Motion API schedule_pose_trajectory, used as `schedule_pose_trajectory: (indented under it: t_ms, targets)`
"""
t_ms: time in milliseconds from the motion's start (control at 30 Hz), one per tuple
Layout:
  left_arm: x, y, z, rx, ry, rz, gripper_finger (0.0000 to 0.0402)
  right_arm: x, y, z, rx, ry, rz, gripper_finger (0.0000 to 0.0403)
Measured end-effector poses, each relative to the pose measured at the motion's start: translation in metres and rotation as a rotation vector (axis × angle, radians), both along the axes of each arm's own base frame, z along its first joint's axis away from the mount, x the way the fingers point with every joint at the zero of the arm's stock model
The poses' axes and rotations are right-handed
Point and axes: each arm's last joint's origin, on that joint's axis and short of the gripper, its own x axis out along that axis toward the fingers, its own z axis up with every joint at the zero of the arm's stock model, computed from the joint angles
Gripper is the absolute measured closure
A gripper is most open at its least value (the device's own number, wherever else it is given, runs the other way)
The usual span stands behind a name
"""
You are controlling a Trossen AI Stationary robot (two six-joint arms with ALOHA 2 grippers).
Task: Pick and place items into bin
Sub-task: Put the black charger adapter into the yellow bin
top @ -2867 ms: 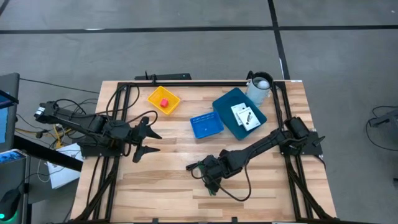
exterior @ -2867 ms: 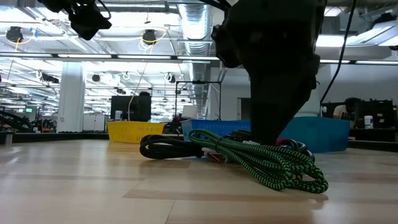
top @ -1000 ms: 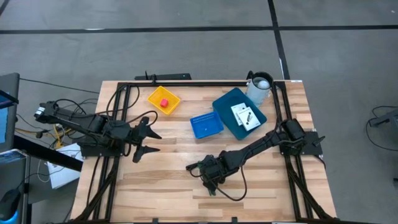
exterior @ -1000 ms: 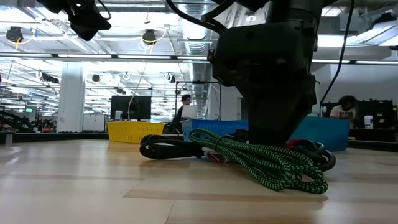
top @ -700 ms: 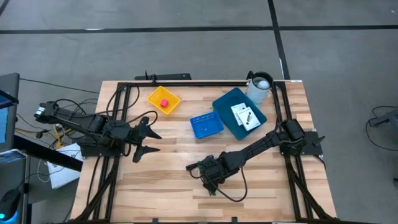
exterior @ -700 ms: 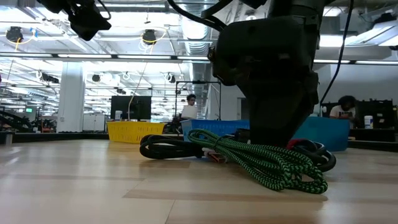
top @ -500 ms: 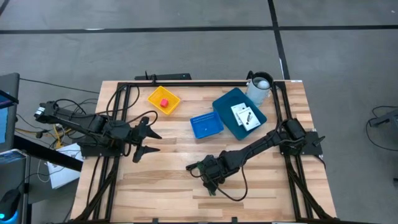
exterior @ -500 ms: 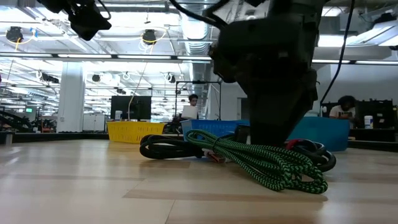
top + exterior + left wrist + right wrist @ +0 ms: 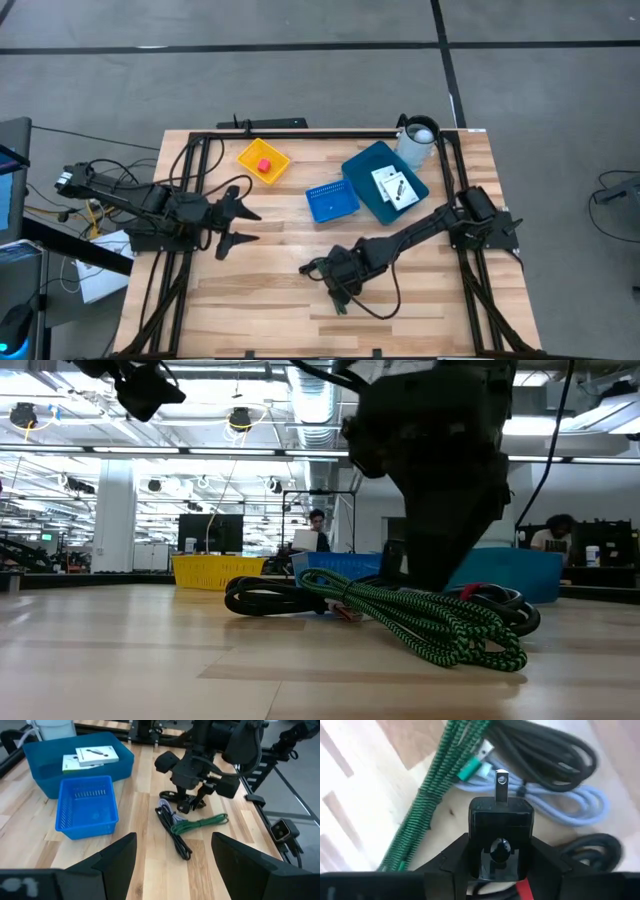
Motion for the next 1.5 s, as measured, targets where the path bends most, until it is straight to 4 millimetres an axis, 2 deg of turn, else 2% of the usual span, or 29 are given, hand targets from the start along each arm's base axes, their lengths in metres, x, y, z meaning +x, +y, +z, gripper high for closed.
schedule_pose_trajectory:
  t_ms: [233,533,667,967,1233,1500]
  targets:
    - [0.007,-0.002,-0.004,0.0,0.019,0.004,0.0156,0.002,-0.006,0.01,0.005,-0.04,0.017,0.026]
    - [0.045,-0.014,-0.025,0.079,0.069,-0.071,0.0156,0.015,-0.008,0.032,-0.017,-0.091,0.08,0.0261]
    - [0.059,-0.02,-0.036,0.105,0.097,-0.13,0.0156,0.022,-0.007,0.048,-0.025,-0.133,0.115,0.0257]
    - [0.087,-0.037,-0.056,0.154,0.051,-0.23,0.0156,0.031,-0.005,0.074,-0.031,-0.194,0.173,0.0261]
    - [0.103,-0.046,-0.059,0.176,-0.064,-0.275,0.0156,0.034,-0.004,0.085,-0.029,-0.231,0.193,0.026]
    - [0.106,-0.046,-0.052,0.162,-0.14,-0.274,0.0156,0.035,-0.004,0.086,-0.029,-0.235,0.195,0.0254]
